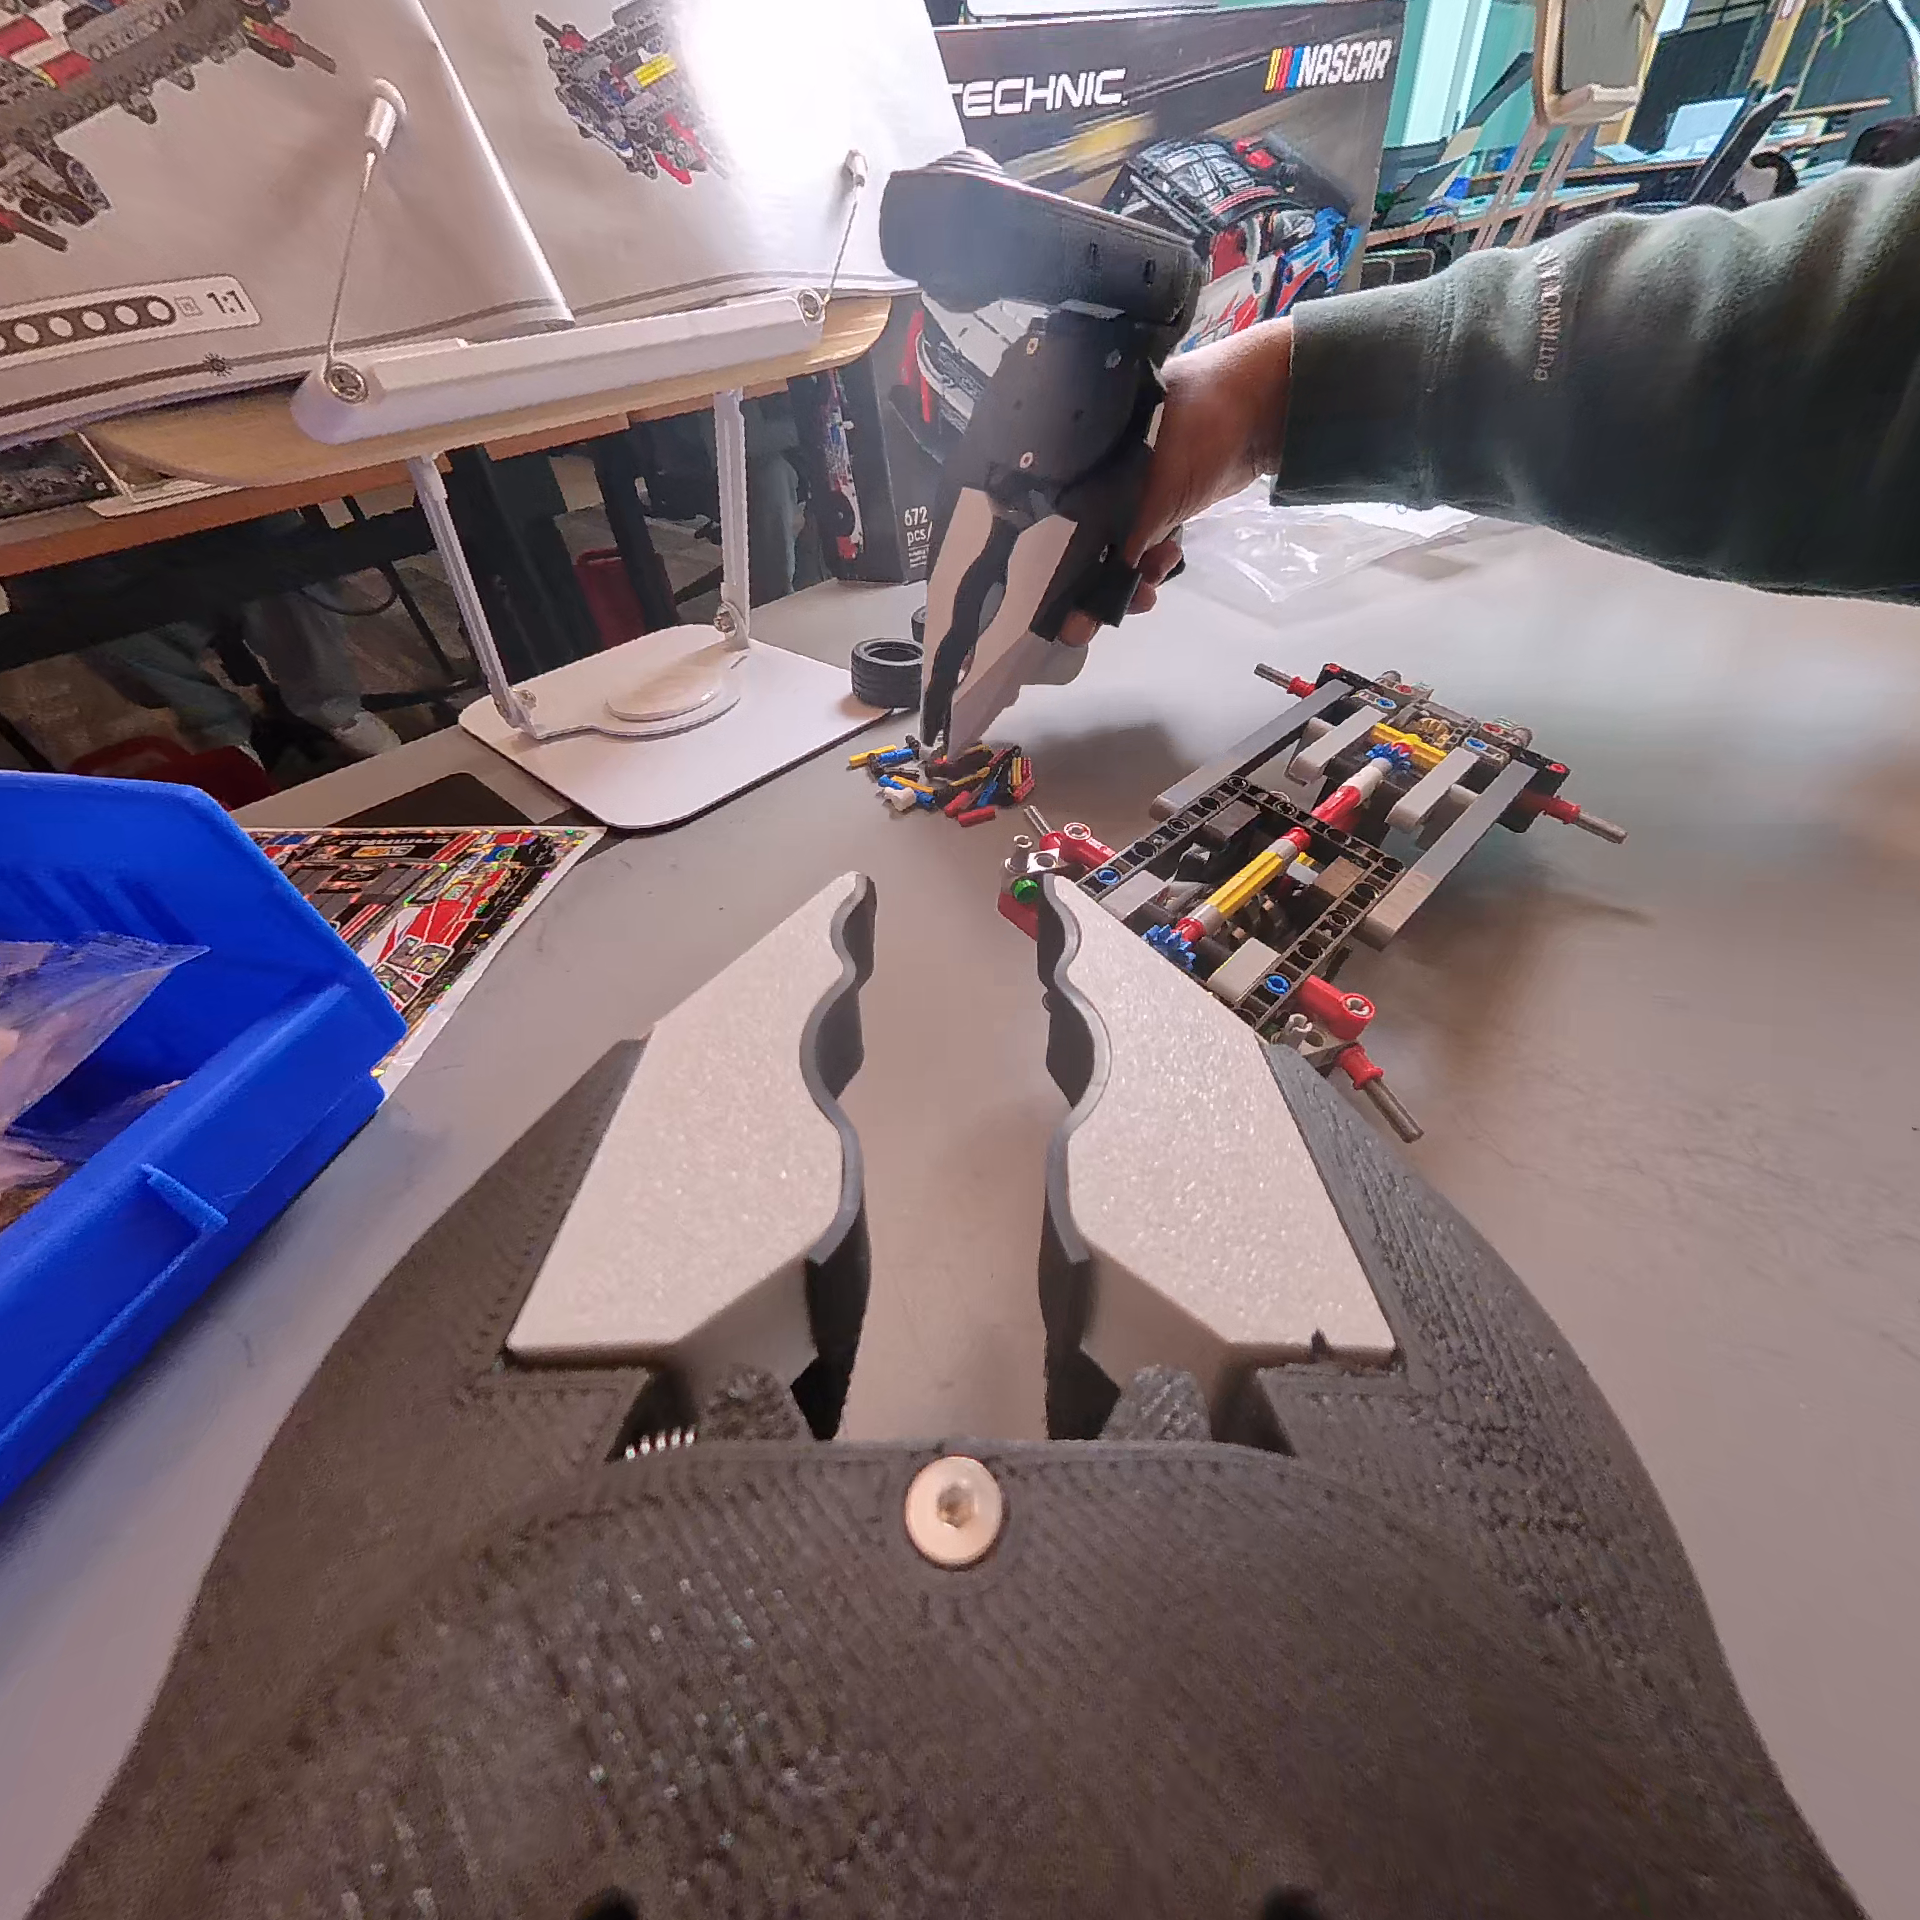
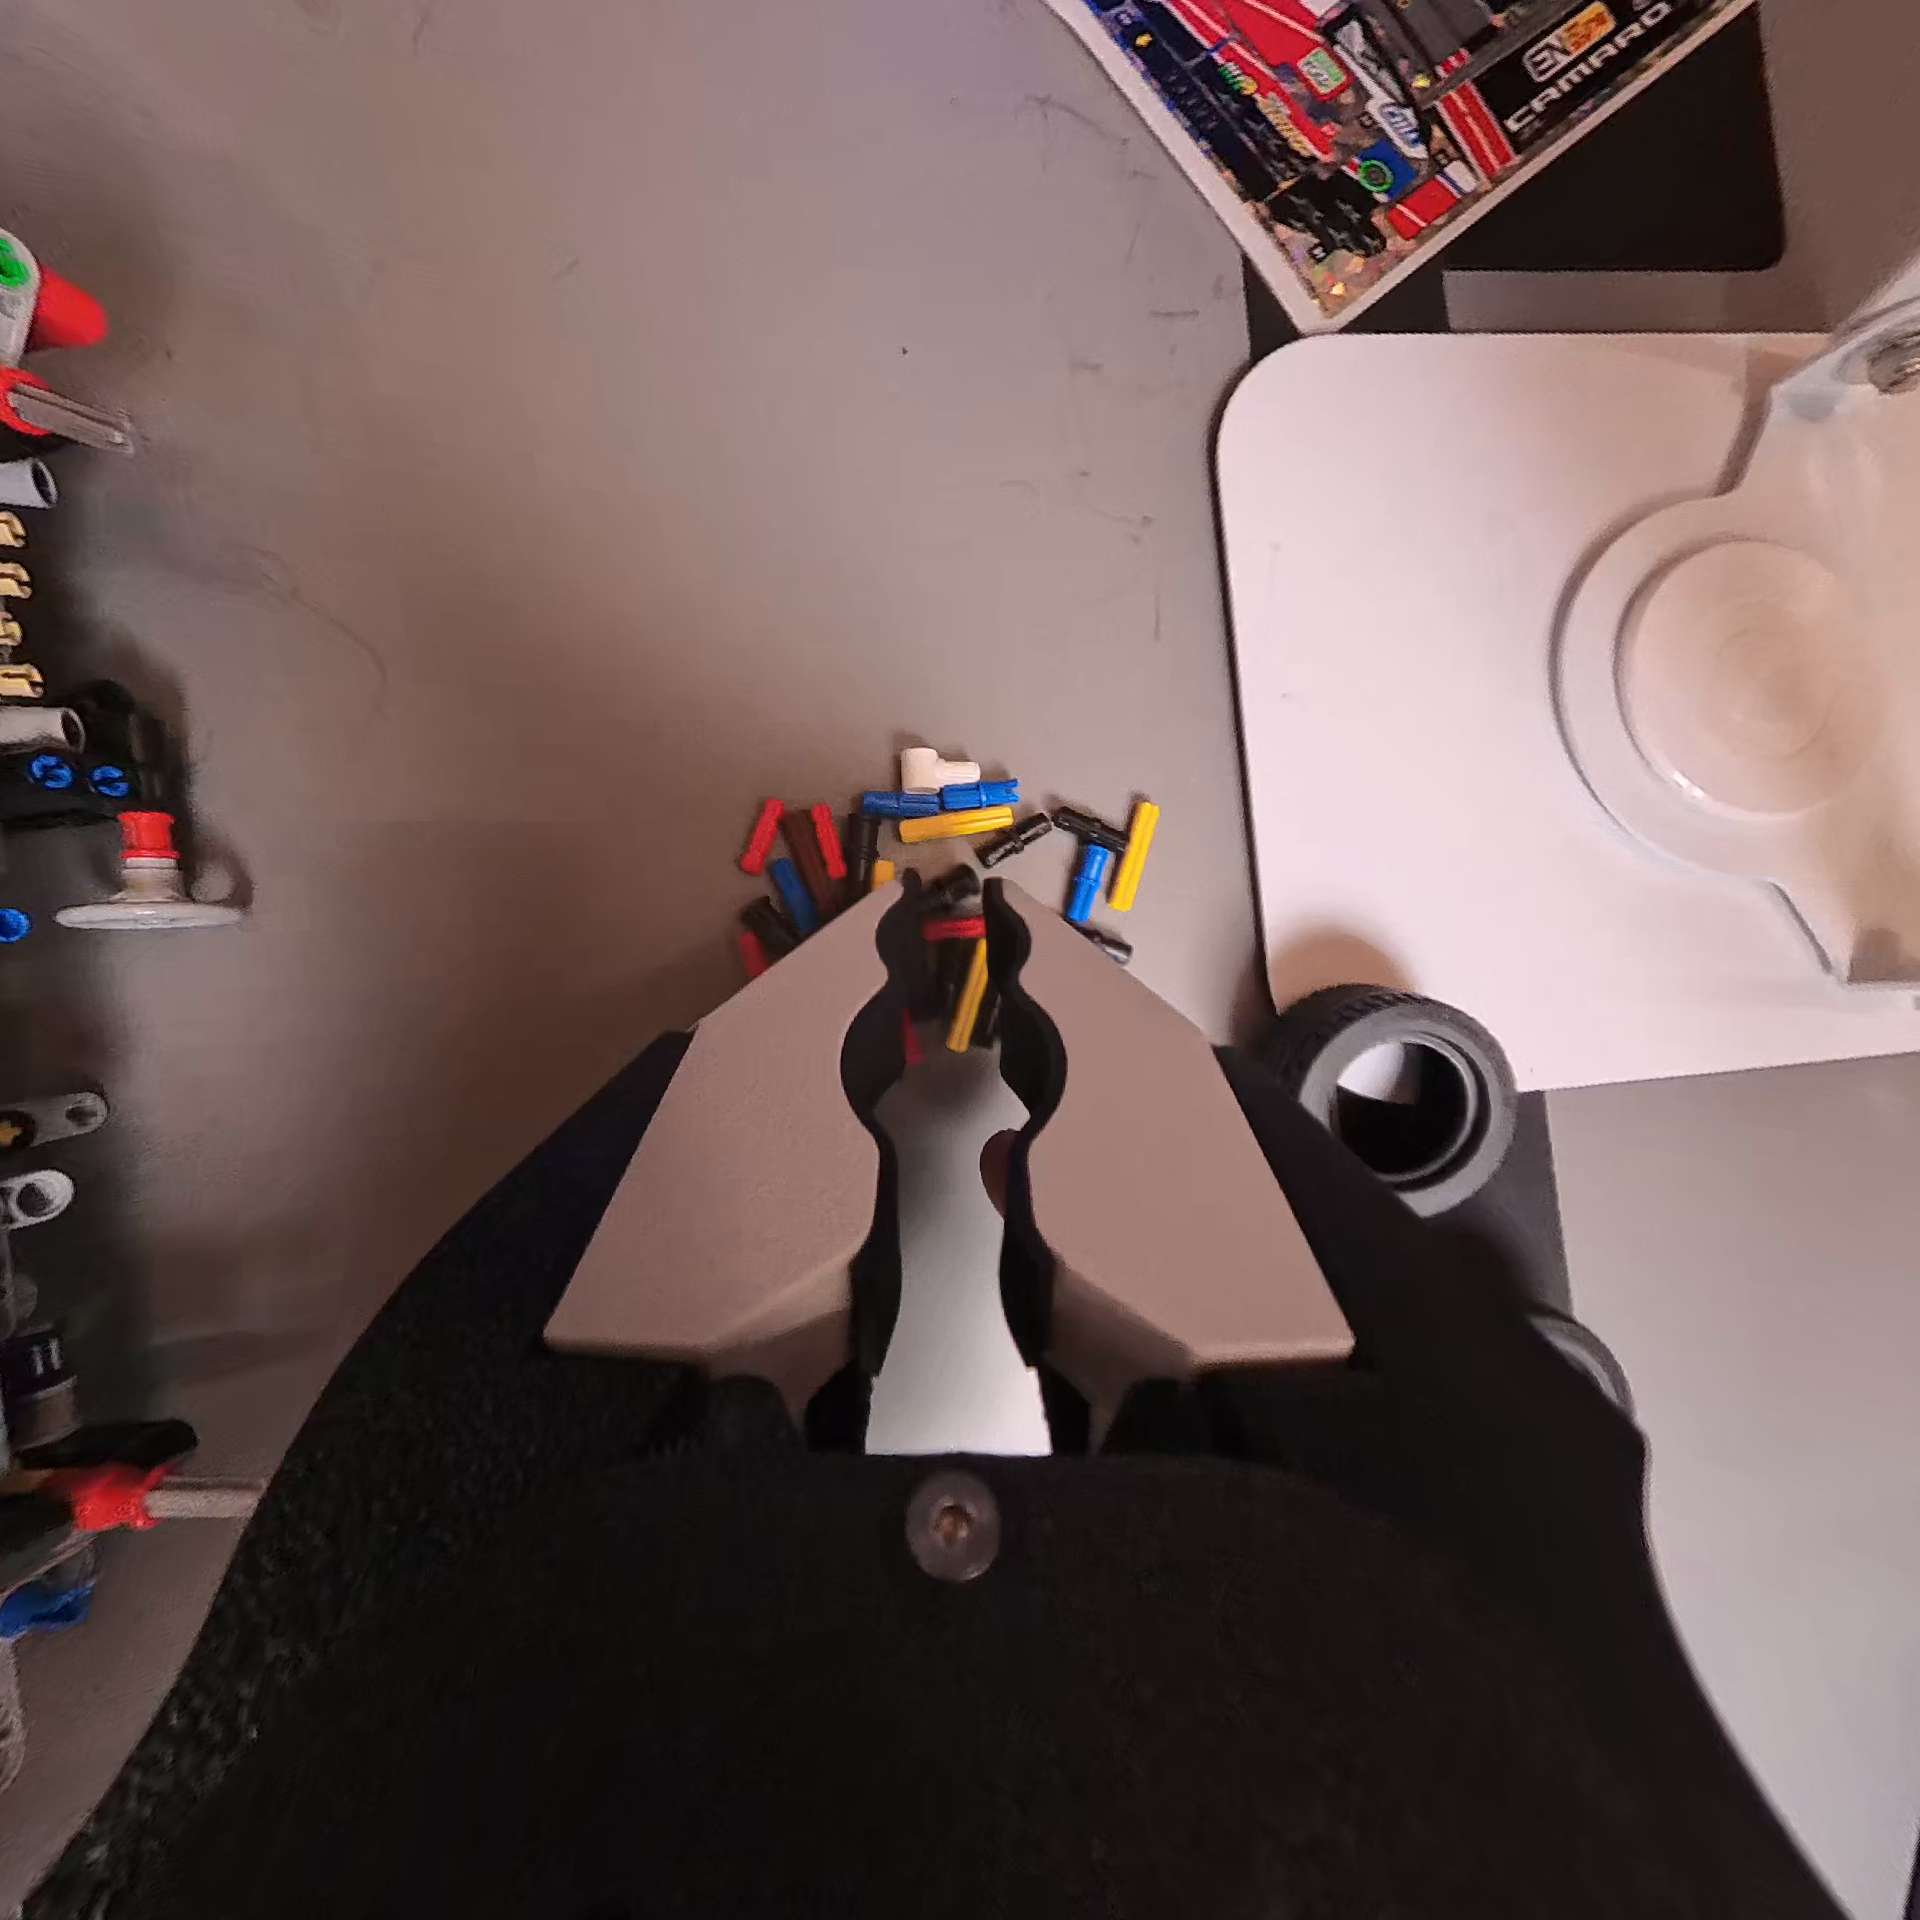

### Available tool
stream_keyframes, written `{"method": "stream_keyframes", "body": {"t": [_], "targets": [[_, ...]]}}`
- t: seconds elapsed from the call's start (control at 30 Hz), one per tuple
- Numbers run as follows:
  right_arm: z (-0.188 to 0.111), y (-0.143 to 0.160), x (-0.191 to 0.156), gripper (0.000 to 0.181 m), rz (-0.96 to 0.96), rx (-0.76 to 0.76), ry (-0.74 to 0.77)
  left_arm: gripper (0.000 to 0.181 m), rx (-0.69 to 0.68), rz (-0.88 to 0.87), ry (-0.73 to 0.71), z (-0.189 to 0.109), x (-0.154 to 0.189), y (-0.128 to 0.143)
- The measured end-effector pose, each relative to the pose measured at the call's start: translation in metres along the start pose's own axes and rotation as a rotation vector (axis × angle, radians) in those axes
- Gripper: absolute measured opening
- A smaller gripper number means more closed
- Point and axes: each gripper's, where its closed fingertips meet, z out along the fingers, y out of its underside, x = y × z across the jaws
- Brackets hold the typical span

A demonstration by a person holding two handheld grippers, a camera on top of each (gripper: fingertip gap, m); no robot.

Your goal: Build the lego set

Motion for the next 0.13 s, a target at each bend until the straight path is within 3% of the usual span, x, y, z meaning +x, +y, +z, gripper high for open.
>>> {"method": "stream_keyframes", "body": {"t": [0.03, 0.13], "targets": [[0.0021, -0.0007, -0.0013, 0.009, -0.004, -0.013, -0.004, 0.030, 0.000, 0.000, 0.000, -0.0002, 0.0000, -0.0001], [0.0077, -0.0003, -0.0026, 0.010, 0.039, -0.046, -0.017, 0.030, 0.005, 0.001, -0.001, -0.0010, -0.0003, -0.0015]]}}
